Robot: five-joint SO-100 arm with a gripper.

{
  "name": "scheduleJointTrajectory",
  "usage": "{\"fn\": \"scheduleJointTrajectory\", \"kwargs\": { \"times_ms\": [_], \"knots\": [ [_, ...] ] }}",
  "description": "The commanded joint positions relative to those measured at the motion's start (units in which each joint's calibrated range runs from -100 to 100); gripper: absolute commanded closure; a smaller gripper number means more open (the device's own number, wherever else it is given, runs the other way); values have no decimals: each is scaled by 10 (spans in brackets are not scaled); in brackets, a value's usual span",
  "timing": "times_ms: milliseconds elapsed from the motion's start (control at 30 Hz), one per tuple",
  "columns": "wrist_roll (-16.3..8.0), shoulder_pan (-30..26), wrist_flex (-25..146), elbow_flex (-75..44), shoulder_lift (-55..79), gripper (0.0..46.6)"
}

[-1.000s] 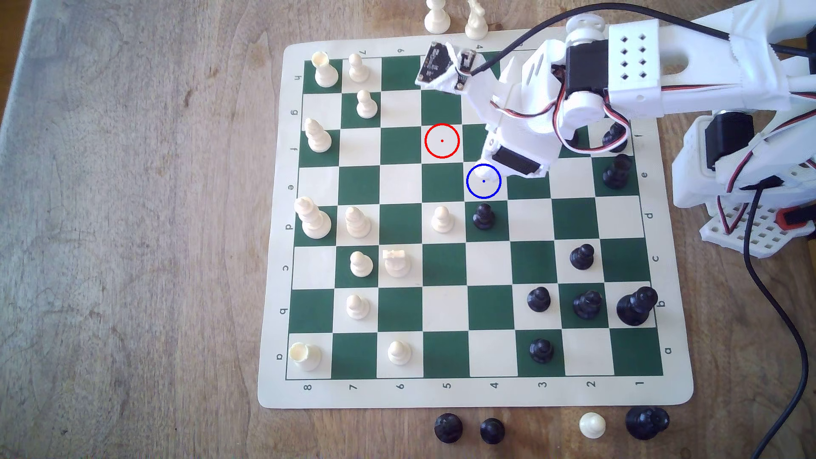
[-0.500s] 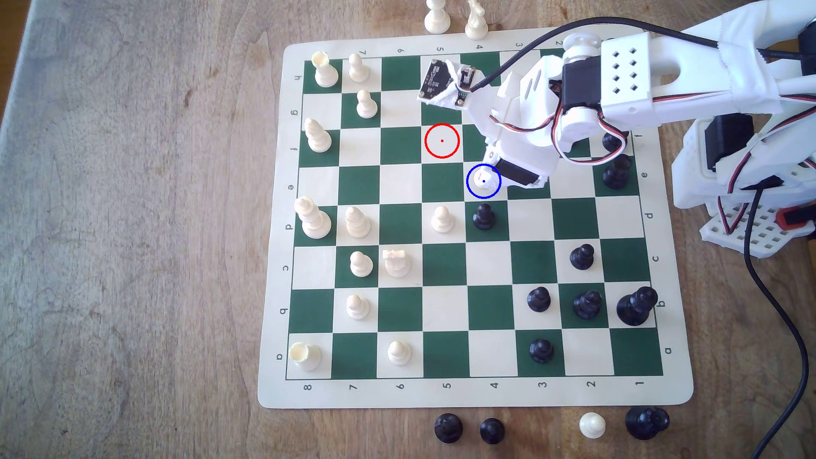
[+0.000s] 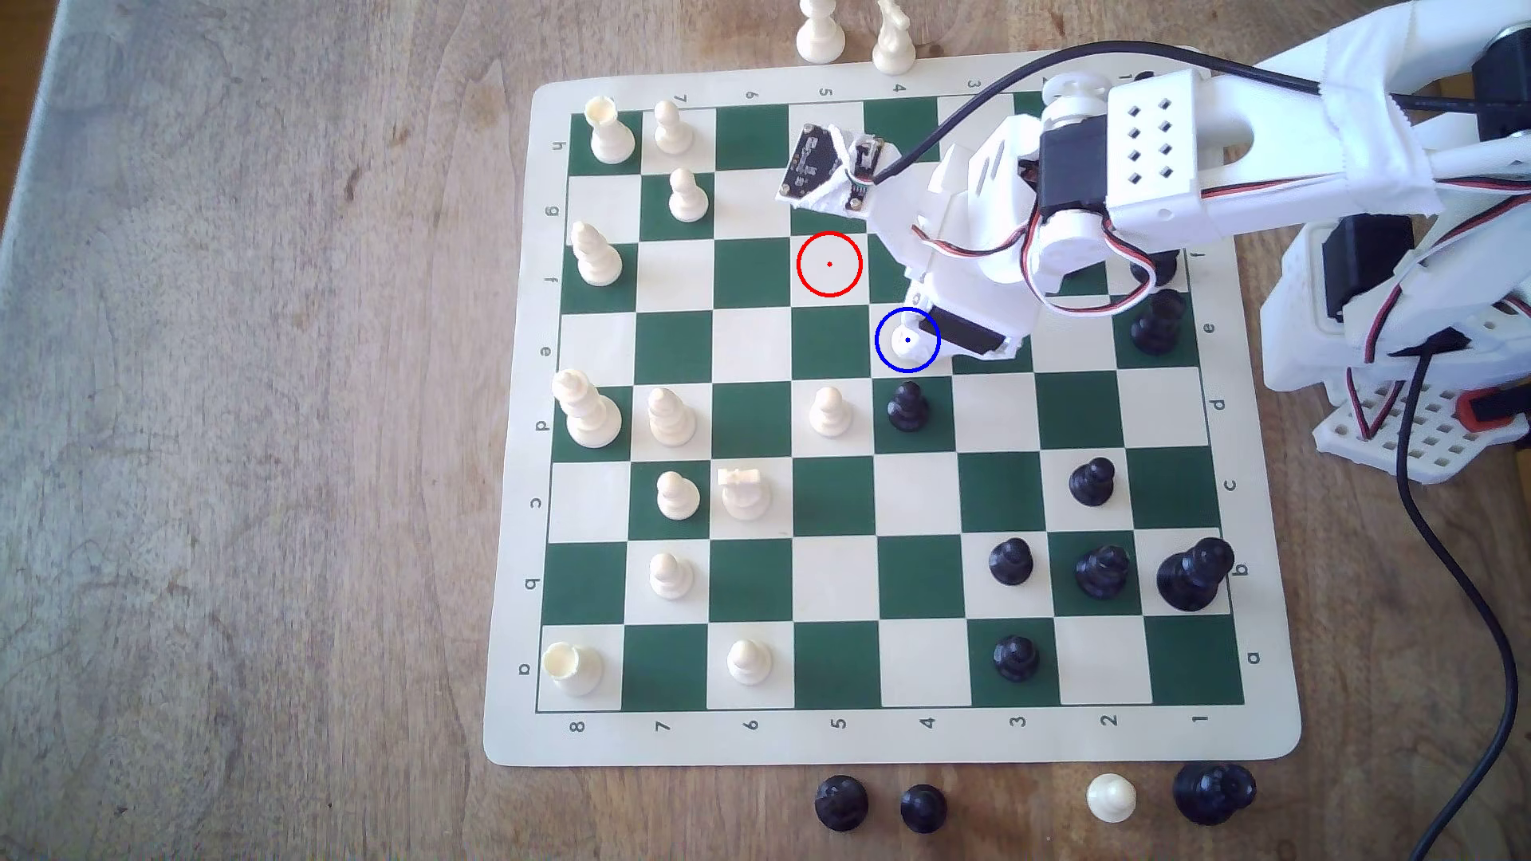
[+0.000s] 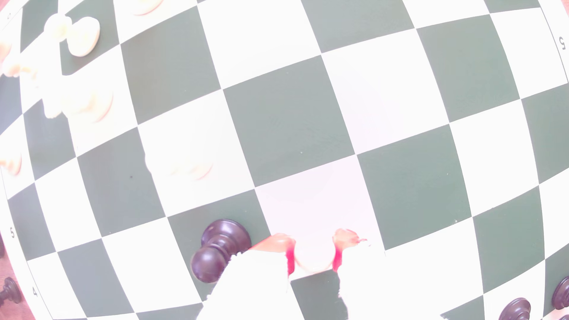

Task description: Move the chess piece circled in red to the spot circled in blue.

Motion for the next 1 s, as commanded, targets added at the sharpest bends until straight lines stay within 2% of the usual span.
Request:
{"fn": "scheduleJointTrajectory", "kwargs": {
  "times_ms": [0,300,633,967],
  "knots": [
    [7,8,-10,-11,1,442],
    [8,8,-11,-11,0,436],
    [13,9,-9,-11,6,354],
    [14,10,2,-10,-3,332]
  ]
}}
